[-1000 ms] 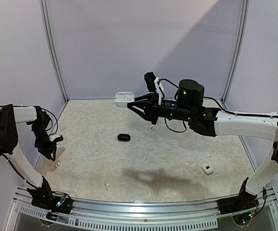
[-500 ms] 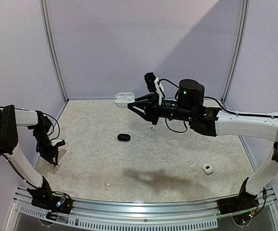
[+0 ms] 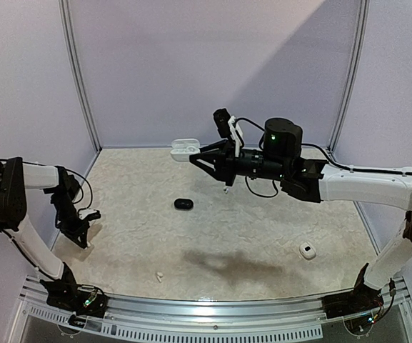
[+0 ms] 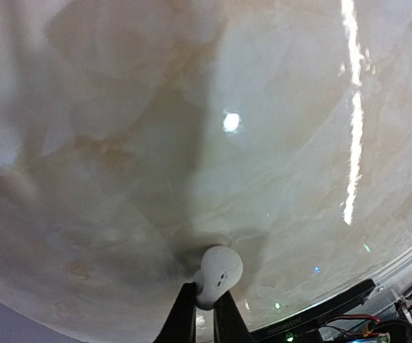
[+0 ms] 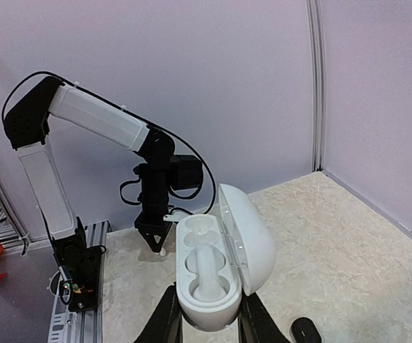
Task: Insert the wireless bluetooth earbuds into the charging case
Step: Pick up the left earbud from the center of the board.
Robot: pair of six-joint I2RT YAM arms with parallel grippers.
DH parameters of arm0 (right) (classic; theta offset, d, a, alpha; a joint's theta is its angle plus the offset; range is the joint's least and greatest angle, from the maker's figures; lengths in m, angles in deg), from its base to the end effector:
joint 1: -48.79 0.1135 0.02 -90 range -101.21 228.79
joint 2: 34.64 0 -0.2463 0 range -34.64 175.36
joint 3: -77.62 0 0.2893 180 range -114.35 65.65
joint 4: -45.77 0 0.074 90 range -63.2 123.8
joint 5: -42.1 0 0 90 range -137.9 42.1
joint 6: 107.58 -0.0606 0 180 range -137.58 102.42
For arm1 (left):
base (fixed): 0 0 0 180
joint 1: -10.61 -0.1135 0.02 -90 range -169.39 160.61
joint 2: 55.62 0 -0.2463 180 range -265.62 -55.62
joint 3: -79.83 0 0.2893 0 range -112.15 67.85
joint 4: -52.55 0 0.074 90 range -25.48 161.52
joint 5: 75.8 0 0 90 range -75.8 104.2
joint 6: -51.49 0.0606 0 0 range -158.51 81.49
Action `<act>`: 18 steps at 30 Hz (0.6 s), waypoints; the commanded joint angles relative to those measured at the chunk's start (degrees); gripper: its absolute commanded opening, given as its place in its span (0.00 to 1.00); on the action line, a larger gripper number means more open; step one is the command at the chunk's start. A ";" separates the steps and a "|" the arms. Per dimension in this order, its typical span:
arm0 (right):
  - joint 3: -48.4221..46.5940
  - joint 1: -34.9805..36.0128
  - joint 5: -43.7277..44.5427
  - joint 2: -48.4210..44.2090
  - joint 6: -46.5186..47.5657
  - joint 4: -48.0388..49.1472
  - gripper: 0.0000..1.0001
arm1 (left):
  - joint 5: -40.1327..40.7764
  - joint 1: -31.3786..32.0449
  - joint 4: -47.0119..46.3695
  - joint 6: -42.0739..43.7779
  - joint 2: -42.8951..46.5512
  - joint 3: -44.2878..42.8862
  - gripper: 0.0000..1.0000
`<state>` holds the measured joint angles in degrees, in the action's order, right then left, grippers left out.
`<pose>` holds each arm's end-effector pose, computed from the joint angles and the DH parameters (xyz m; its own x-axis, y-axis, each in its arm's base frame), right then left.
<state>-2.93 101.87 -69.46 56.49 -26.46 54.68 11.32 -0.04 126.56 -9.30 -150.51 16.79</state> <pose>0.2462 0.3648 0.3028 -0.1661 0.0179 -0.9859 -0.9499 0.2654 0.1649 0.2462 0.0432 0.0768 -0.9218 0.3226 0.2149 0.2885 0.9413 -0.1756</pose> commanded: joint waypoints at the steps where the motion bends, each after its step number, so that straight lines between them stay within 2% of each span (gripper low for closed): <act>1: -0.66 -0.49 0.03 -1.59 0.03 -0.30 0.00 | -1.87 0.63 -2.42 0.81 1.44 0.39 0.00; 7: -1.01 -0.47 -0.59 -1.01 0.16 -0.77 0.00 | -5.73 0.87 1.19 2.95 3.94 -1.74 0.00; 10: -0.95 -0.47 -2.50 -0.46 0.72 -1.23 0.00 | -9.39 2.52 5.93 5.42 6.38 -5.05 0.00; 18: -2.43 -0.48 -9.49 2.88 9.95 -4.61 0.00 | -17.77 16.32 23.88 10.62 12.66 -28.42 0.00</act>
<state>-3.34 101.84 -74.23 56.99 -23.14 52.76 0.35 9.71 137.60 -2.39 -141.31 -1.57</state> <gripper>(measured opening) 0.231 0.066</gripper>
